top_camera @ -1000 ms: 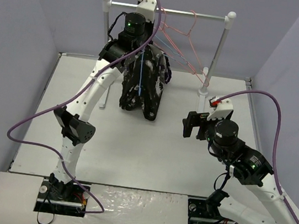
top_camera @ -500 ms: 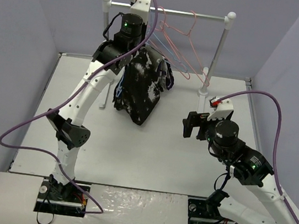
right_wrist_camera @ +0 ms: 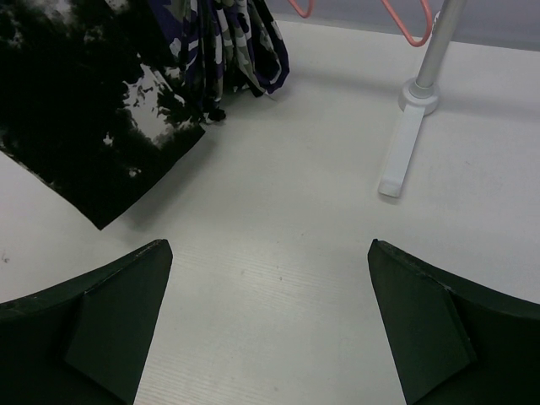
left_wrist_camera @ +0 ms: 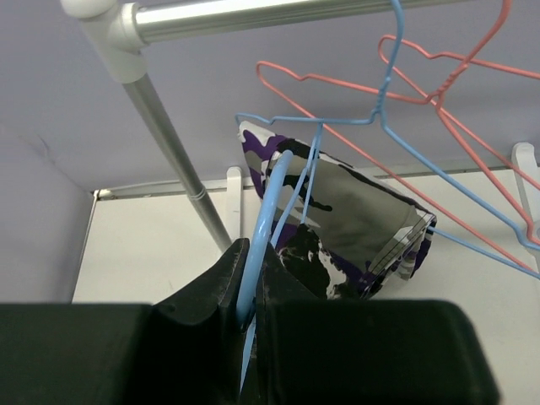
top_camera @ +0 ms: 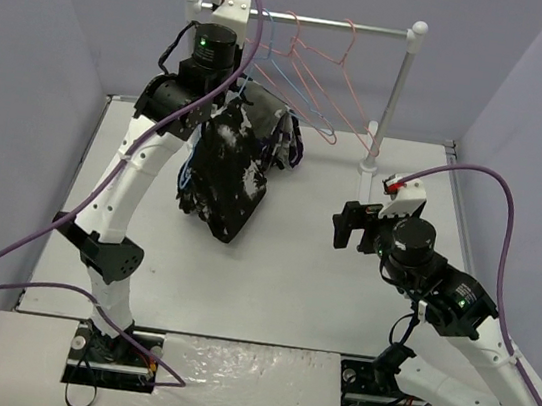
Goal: Place the trousers on the hanger
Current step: Place the hanger at the clothesline.
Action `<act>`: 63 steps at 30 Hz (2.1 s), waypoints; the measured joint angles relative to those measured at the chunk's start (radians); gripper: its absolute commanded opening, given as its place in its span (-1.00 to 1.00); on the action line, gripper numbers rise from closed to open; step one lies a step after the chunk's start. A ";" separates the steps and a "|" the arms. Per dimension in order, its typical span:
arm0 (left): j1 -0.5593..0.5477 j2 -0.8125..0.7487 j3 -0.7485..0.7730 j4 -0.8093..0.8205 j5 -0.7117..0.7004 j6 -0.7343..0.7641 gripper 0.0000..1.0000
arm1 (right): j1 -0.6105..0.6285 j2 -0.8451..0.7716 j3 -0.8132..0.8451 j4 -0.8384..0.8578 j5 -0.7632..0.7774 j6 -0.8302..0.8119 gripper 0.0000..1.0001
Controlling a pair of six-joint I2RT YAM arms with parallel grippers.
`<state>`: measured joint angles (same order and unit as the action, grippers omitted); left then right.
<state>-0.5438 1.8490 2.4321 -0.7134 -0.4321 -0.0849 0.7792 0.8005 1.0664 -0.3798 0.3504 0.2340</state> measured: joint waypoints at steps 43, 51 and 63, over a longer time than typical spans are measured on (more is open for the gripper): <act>0.176 0.176 0.106 0.189 0.025 0.005 -1.00 | -0.001 -0.095 -0.056 0.001 -0.061 0.050 1.00; 0.238 0.176 0.094 0.204 0.129 -0.032 -1.00 | -0.001 -0.138 -0.070 0.000 -0.061 0.051 1.00; 0.316 0.179 0.139 0.186 0.273 -0.104 -1.00 | -0.001 -0.140 -0.079 0.000 -0.061 0.026 1.00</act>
<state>-0.2276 2.0277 2.5712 -0.5270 -0.1588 -0.1889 0.7784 0.6601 0.9871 -0.3794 0.2893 0.2597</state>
